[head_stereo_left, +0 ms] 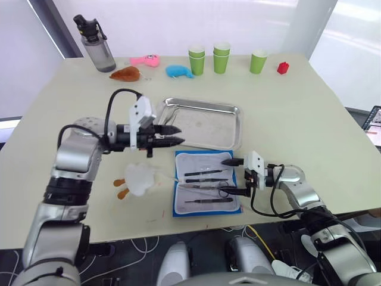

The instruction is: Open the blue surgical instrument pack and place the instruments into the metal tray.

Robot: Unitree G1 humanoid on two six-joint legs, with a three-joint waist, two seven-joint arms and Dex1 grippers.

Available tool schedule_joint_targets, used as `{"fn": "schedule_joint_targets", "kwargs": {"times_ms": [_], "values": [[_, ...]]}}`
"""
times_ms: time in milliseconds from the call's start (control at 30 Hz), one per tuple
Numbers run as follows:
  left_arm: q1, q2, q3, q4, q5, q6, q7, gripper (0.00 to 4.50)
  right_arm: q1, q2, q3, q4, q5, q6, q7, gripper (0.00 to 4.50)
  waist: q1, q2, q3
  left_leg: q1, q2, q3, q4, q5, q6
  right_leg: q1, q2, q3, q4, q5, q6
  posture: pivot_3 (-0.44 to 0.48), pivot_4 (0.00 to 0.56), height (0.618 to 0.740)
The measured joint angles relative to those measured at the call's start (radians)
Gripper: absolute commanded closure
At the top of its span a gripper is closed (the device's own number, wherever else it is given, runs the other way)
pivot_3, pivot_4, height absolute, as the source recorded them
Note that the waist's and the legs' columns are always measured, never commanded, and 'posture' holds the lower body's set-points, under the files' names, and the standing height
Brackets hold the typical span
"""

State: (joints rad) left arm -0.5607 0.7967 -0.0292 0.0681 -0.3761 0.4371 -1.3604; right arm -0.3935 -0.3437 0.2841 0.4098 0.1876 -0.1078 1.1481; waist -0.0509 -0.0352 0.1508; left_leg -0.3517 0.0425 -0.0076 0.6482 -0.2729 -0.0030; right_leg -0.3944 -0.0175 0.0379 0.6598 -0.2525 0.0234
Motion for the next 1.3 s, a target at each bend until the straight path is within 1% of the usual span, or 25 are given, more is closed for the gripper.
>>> {"fn": "schedule_joint_targets", "kwargs": {"times_ms": [33, 100, 133, 167, 200, 267, 300, 333, 367, 400, 433, 533, 667, 767, 800, 833, 900, 933, 967, 1033, 1100, 1133, 1167, 1233, 1300], "values": [[0.007, 0.009, 0.000, 0.000, -0.001, -0.012, -0.018, 2.75, 0.000, 0.000, 0.000, 0.000, 0.000, 0.000, 0.000, 0.00, 0.001, 0.000, 0.000, 0.000, 0.000, 0.000, 0.000, 0.000, 0.000, 0.000, 0.000, 0.000, 0.000, 0.000, 0.000, 0.000, 0.150, 0.734], [0.025, 0.067, -0.004, 0.007, -0.007, -0.071, -0.121, 2.75, 0.001, 0.003, 0.000, 0.000, 0.000, 0.000, -0.002, 0.00, 0.001, -0.001, 0.001, -0.001, 0.001, 0.000, 0.000, 0.000, 0.000, -0.002, 0.000, 0.001, 0.000, 0.000, 0.000, 0.000, 0.150, 0.734], [0.033, 0.125, -0.012, 0.015, -0.023, -0.097, -0.181, 2.75, 0.001, 0.004, 0.000, 0.000, 0.000, -0.001, -0.001, 0.00, 0.001, -0.001, 0.001, -0.001, 0.002, 0.000, 0.000, 0.000, 0.000, -0.002, 0.001, 0.001, 0.000, 0.000, 0.000, 0.000, 0.150, 0.734], [0.034, 0.135, -0.012, 0.017, -0.025, -0.100, -0.187, 2.75, 0.002, 0.003, -0.001, 0.000, 0.000, -0.002, -0.001, 0.00, 0.002, -0.001, 0.001, -0.001, 0.002, 0.000, 0.000, 0.000, 0.000, -0.002, 0.000, 0.002, 0.000, 0.000, -0.001, 0.000, 0.150, 0.734], [0.035, 0.186, -0.024, 0.023, -0.069, -0.115, -0.195, 2.48, 0.003, 0.003, -0.002, 0.000, 0.000, -0.002, -0.001, 0.00, 0.005, -0.001, 0.001, -0.001, 0.005, 0.000, -0.001, 0.000, 0.000, -0.003, -0.001, 0.003, -0.001, 0.000, -0.001, 0.000, 0.150, 0.734], [0.036, 0.217, -0.038, 0.024, -0.105, -0.149, -0.197, 2.01, 0.005, 0.002, -0.005, 0.000, 0.000, -0.003, -0.001, 0.00, 0.007, -0.001, 0.001, -0.001, 0.006, 0.000, 0.000, 0.000, 0.000, -0.003, -0.001, 0.003, -0.001, 0.000, -0.001, 0.000, 0.150, 0.734], [0.042, 0.247, -0.067, 0.025, -0.132, -0.190, -0.198, 1.37, 0.006, 0.002, -0.005, 0.000, 0.000, -0.003, -0.001, 0.00, 0.007, -0.001, 0.001, -0.001, 0.007, 0.000, -0.001, 0.000, 0.000, -0.003, -0.001, 0.003, -0.002, 0.000, -0.001, 0.000, 0.150, 0.734], [0.045, 0.252, -0.071, 0.025, -0.139, -0.201, -0.198, 1.23, 0.006, 0.002, -0.006, 0.000, 0.000, -0.004, -0.001, 0.00, 0.007, -0.001, 0.001, -0.001, 0.007, 0.001, -0.001, 0.000, 0.000, -0.003, -0.001, 0.004, -0.002, 0.000, -0.001, 0.000, 0.150, 0.734], [0.048, 0.274, -0.096, 0.028, -0.167, -0.230, -0.199, 0.56, 0.006, 0.003, -0.006, -0.001, 0.000, -0.005, -0.001, 0.00, 0.008, -0.002, 0.002, -0.001, 0.008, 0.000, -0.001, 0.000, 0.000, -0.003, -0.001, 0.003, -0.002, 0.000, -0.001, 0.000, 0.150, 0.734], [0.049, 0.282, -0.105, 0.029, -0.176, -0.240, -0.199, 0.34, 0.007, 0.003, -0.006, -0.001, 0.000, -0.005, -0.001, 0.00, 0.008, -0.002, 0.002, -0.001, 0.008, 0.001, -0.001, 0.000, 0.000, -0.003, -0.001, 0.003, -0.002, 0.000, -0.001, 0.000, 0.150, 0.734], [0.048, 0.296, -0.121, 0.032, -0.189, -0.256, -0.199, 0.03, 0.007, 0.003, -0.006, -0.001, 0.000, -0.005, -0.001, 0.00, 0.008, -0.002, 0.002, -0.001, 0.009, 0.001, -0.001, 0.000, 0.000, -0.003, 0.000, 0.003, -0.002, 0.000, -0.001, 0.000, 0.150, 0.734], [0.043, 0.349, -0.179, 0.038, -0.228, -0.302, -0.201, 0.03, 0.007, 0.003, -0.006, -0.001, 0.000, -0.006, -0.001, 0.00, 0.009, -0.002, 0.002, -0.001, 0.009, 0.002, -0.001, 0.000, 0.000, -0.003, 0.000, 0.003, -0.002, 0.000, -0.001, 0.000, 0.150, 0.734], [0.025, 0.339, -0.204, 0.047, -0.235, -0.323, -0.201, 0.03, 0.008, 0.003, -0.007, -0.002, 0.000, -0.006, -0.001, 0.00, 0.010, -0.001, 0.002, -0.001, 0.009, 0.003, -0.001, 0.000, 0.000, -0.003, 0.001, 0.003, -0.002, 0.000, -0.001, 0.000, 0.150, 0.734], [0.015, 0.253, -0.200, 0.069, -0.194, -0.350, -0.202, 0.03, 0.010, 0.001, -0.009, -0.004, 0.000, -0.006, -0.001, 0.00, 0.012, -0.001, 0.001, -0.001, 0.009, 0.004, -0.001, 0.000, 0.000, -0.003, 0.003, 0.002, -0.002, 0.000, -0.001, 0.000, 0.150, 0.734], [0.015, 0.245, -0.201, 0.071, -0.191, -0.352, -0.202, 0.03, 0.010, 0.001, -0.009, -0.004, 0.000, -0.006, -0.001, 0.00, 0.011, -0.001, 0.001, -0.001, 0.009, 0.005, -0.001, 0.000, 0.000, -0.004, 0.005, 0.002, -0.002, 0.000, -0.001, 0.000, 0.150, 0.734], [0.013, 0.201, -0.201, 0.084, -0.160, -0.370, -0.200, 0.03, 0.010, 0.001, -0.009, -0.004, 0.000, -0.006, -0.001, 0.00, 0.011, -0.001, 0.001, -0.001, 0.009, 0.005, -0.001, 0.000, 0.000, -0.004, 0.006, 0.003, -0.002, 0.000, 0.000, 0.000, 0.150, 0.734], [0.013, 0.156, -0.200, 0.102, -0.132, -0.390, -0.190, 0.03, 0.011, 0.001, -0.008, -0.005, 0.000, -0.006, -0.001, 0.00, 0.011, -0.001, 0.001, -0.001, 0.009, 0.006, -0.001, 0.000, 0.000, -0.003, 0.006, 0.003, -0.002, 0.000, 0.000, 0.000, 0.150, 0.734], [0.012, 0.104, -0.199, 0.126, -0.100, -0.408, -0.170, 0.03, 0.011, 0.002, -0.008, -0.005, 0.000, -0.006, -0.001, 0.00, 0.011, -0.002, 0.001, -0.001, 0.008, 0.006, -0.001, 0.000, 0.000, -0.003, 0.006, 0.003, -0.002, 0.000, 0.000, 0.000, 0.150, 0.734], [0.012, 0.095, -0.200, 0.131, -0.094, -0.410, -0.166, 0.03, 0.011, 0.002, -0.008, -0.005, 0.000, -0.006, -0.001, 0.00, 0.011, -0.002, 0.001, -0.001, 0.008, 0.006, 0.000, 0.000, 0.000, -0.003, 0.006, 0.003, -0.002, 0.000, 0.000, 0.000, 0.150, 0.734], [0.015, 0.045, -0.200, 0.157, -0.048, -0.437, -0.144, 0.03, 0.011, 0.002, -0.008, -0.006, 0.000, -0.006, 0.000, 0.00, 0.011, -0.002, 0.001, -0.001, 0.006, 0.006, -0.001, 0.000, 0.000, -0.003, 0.007, 0.003, -0.002, 0.000, -0.001, 0.000, 0.150, 0.734], [0.025, -0.006, -0.206, 0.168, -0.013, -0.447, -0.122, 0.51, 0.010, 0.002, -0.008, -0.006, 0.000, -0.006, 0.000, 0.00, 0.011, -0.002, 0.001, -0.001, 0.006, 0.005, 0.000, 0.000, 0.000, -0.003, 0.006, 0.003, -0.002, 0.000, 0.000, 0.000, 0.150, 0.734], [0.030, -0.037, -0.208, 0.182, 0.005, -0.450, -0.109, 0.89, 0.010, 0.002, -0.008, -0.006, 0.000, -0.006, -0.001, 0.00, 0.011, -0.002, 0.001, -0.001, 0.006, 0.005, 0.000, 0.000, 0.000, -0.003, 0.006, 0.003, -0.002, 0.000, 0.000, 0.000, 0.150, 0.734], [0.032, -0.043, -0.208, 0.184, 0.008, -0.450, -0.105, 1.15, 0.010, 0.002, -0.008, -0.006, 0.000, -0.006, -0.001, 0.00, 0.011, -0.002, 0.001, -0.001, 0.005, 0.005, 0.000, 0.000, 0.000, -0.003, 0.006, 0.003, -0.002, 0.000, 0.000, 0.000, 0.150, 0.734], [0.039, -0.063, -0.208, 0.191, 0.040, -0.454, -0.088, 2.03, 0.010, 0.002, -0.008, -0.006, 0.000, -0.006, -0.001, 0.00, 0.010, -0.002, 0.001, -0.001, 0.005, 0.005, 0.000, 0.000, 0.000, -0.003, 0.006, 0.003, -0.002, 0.000, -0.001, 0.000, 0.150, 0.734], [0.050, -0.091, -0.208, 0.207, 0.082, -0.476, -0.057, 2.03, 0.011, 0.001, -0.008, -0.006, 0.000, -0.006, -0.001, 0.00, 0.011, -0.002, 0.001, -0.001, 0.005, 0.005, 0.000, 0.000, 0.000, -0.003, 0.006, 0.003, -0.001, 0.000, -0.001, 0.000, 0.150, 0.734]]}}
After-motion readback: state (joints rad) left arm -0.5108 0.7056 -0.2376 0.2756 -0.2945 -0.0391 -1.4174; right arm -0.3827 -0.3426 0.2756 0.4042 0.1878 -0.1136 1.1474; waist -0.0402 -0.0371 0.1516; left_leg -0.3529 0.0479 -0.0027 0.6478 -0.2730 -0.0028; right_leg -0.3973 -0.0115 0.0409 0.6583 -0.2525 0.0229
